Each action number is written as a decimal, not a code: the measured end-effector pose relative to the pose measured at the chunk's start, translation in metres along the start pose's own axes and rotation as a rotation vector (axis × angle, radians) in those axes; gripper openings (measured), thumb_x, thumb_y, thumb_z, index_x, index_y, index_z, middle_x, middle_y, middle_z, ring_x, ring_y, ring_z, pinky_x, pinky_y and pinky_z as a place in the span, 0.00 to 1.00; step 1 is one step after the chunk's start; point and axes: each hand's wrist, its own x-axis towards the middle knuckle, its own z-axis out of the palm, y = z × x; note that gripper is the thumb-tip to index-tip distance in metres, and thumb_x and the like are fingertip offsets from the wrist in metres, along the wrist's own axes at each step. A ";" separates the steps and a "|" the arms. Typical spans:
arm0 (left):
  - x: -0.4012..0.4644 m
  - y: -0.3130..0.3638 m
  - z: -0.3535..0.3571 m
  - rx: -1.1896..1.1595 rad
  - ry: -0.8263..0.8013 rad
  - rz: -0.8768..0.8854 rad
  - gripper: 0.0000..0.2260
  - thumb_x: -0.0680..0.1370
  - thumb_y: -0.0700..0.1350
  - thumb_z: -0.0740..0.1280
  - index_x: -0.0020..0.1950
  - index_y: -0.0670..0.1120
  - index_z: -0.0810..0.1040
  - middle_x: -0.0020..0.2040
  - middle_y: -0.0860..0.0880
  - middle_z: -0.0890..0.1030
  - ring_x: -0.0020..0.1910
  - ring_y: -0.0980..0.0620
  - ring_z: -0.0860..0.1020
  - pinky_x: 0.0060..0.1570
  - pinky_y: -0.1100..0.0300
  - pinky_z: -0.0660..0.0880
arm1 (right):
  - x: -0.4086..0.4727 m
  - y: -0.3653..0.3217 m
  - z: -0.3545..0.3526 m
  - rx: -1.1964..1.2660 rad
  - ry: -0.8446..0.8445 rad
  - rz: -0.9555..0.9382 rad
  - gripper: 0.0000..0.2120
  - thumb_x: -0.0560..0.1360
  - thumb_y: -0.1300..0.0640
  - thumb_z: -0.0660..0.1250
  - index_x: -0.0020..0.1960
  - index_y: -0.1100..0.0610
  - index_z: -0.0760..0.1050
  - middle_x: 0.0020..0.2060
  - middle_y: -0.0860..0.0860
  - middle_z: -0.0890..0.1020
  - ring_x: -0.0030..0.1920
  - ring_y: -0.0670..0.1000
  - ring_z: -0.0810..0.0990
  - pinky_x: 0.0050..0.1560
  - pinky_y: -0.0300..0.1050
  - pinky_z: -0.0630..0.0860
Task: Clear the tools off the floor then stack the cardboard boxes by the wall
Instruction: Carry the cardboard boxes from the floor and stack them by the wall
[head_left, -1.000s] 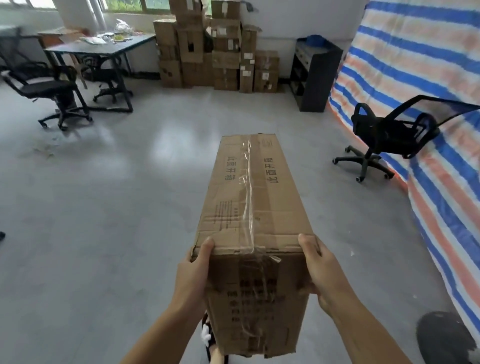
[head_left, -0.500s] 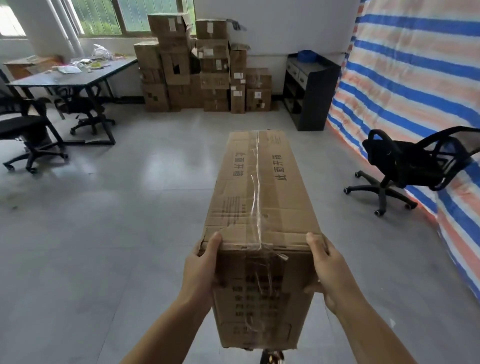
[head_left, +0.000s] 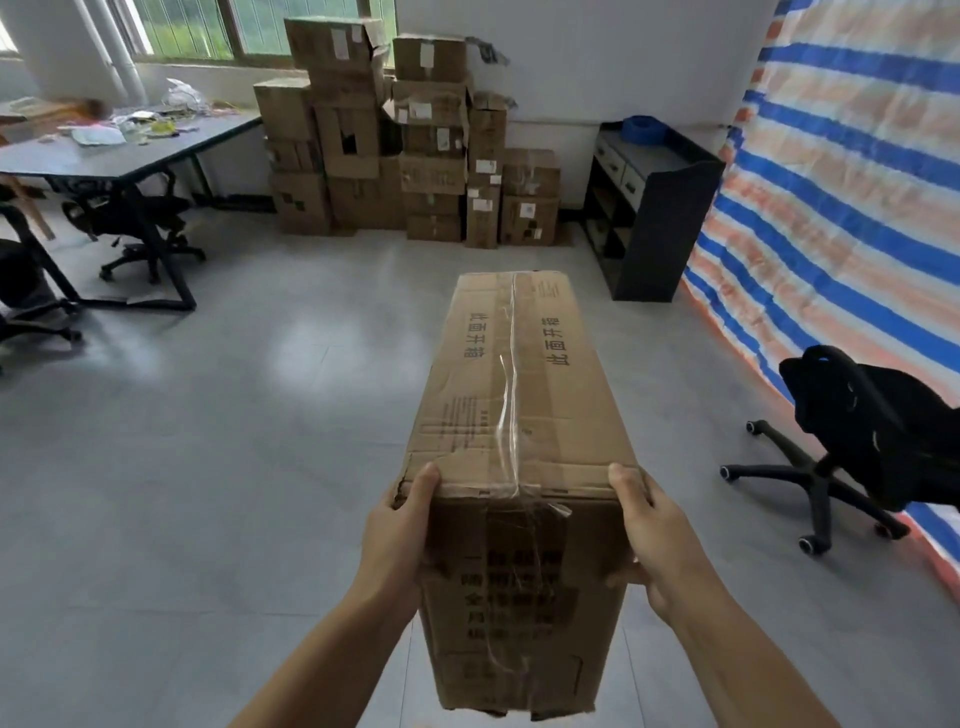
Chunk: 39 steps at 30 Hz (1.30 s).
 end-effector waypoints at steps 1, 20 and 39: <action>0.024 0.007 0.010 -0.006 0.005 -0.007 0.10 0.79 0.51 0.62 0.56 0.48 0.74 0.47 0.50 0.80 0.44 0.53 0.78 0.40 0.50 0.80 | 0.026 -0.009 0.006 -0.002 -0.002 -0.005 0.16 0.79 0.42 0.55 0.63 0.46 0.69 0.55 0.52 0.78 0.54 0.55 0.78 0.33 0.50 0.80; 0.502 0.216 0.198 0.063 -0.121 0.077 0.05 0.79 0.51 0.62 0.49 0.52 0.76 0.47 0.50 0.82 0.44 0.54 0.80 0.48 0.48 0.79 | 0.495 -0.229 0.132 0.060 0.080 -0.075 0.13 0.79 0.42 0.52 0.60 0.44 0.66 0.44 0.42 0.78 0.40 0.43 0.76 0.32 0.40 0.77; 0.943 0.370 0.527 0.012 -0.116 0.150 0.07 0.79 0.51 0.61 0.54 0.52 0.77 0.48 0.49 0.82 0.44 0.54 0.81 0.46 0.48 0.81 | 1.030 -0.443 0.115 0.037 0.058 -0.186 0.10 0.80 0.44 0.51 0.50 0.45 0.69 0.41 0.43 0.77 0.40 0.44 0.77 0.34 0.35 0.74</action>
